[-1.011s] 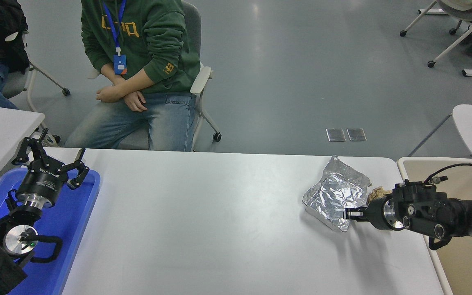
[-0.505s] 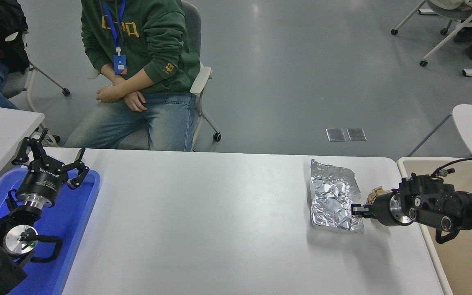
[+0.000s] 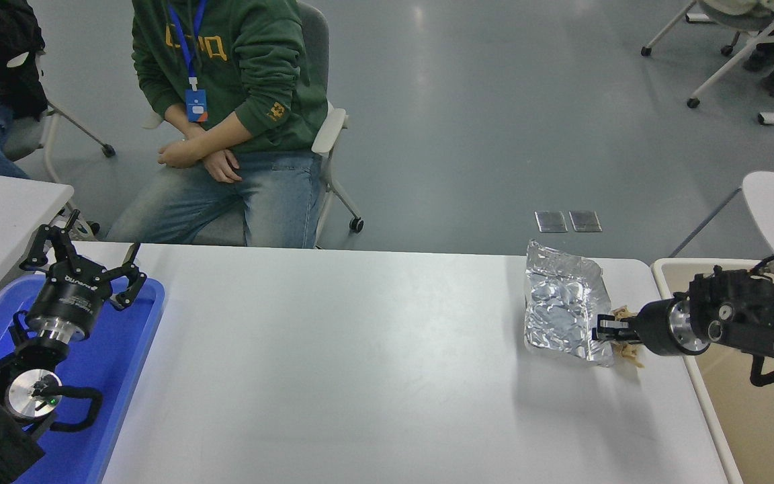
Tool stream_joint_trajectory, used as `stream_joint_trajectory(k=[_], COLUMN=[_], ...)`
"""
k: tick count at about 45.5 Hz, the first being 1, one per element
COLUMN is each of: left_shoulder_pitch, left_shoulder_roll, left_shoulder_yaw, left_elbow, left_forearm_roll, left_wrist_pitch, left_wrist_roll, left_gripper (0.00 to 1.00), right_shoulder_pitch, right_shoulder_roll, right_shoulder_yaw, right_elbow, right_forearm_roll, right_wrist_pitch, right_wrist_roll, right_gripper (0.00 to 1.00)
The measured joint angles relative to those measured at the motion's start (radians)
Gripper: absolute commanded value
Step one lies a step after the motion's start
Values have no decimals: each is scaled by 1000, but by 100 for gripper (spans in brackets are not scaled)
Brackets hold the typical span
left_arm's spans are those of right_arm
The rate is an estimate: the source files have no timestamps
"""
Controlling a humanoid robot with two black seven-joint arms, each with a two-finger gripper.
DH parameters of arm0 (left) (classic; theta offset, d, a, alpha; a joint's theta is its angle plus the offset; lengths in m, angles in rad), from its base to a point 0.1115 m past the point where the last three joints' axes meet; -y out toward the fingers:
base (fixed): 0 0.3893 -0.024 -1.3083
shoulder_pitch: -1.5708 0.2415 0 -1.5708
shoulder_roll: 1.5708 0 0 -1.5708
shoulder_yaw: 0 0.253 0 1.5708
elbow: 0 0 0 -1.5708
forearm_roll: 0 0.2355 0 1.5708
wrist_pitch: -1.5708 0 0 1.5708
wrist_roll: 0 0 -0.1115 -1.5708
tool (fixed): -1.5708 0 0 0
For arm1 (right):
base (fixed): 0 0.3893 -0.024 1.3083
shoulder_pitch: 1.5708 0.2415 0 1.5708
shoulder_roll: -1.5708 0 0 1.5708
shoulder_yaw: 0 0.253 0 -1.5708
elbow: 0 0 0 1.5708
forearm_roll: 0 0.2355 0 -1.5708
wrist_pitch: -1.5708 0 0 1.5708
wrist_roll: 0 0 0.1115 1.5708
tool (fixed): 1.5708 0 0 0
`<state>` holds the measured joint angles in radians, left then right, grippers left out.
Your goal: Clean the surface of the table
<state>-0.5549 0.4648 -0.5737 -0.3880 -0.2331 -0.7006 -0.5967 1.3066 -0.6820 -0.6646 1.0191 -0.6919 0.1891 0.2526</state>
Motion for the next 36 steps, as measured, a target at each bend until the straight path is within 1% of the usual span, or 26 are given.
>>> stream_joint_trajectory(k=[7, 18, 29, 36], left_shoulder_pitch=[0, 0, 0, 0], left_shoulder_roll=[0, 0, 0, 0], left_shoulder_yaw=[0, 0, 0, 0], left_elbow=[0, 0, 0, 0], left_forearm_roll=[0, 0, 0, 0], left_wrist_pitch=[0, 1, 1, 1], left_wrist_roll=[0, 0, 0, 0], left_gripper=[100, 100, 100, 100], right_shoulder_pitch=[88, 248, 384, 442], right_shoulder_roll=[-112, -278, -385, -426], right_shoulder_yaw=[0, 1, 1, 1], right_elbow=[75, 149, 175, 180], right_forearm_roll=[-5, -22, -53, -75], right_wrist_pitch=[51, 182, 301, 355], right_wrist_roll=[1, 2, 2, 2], right_gripper=[0, 0, 0, 0])
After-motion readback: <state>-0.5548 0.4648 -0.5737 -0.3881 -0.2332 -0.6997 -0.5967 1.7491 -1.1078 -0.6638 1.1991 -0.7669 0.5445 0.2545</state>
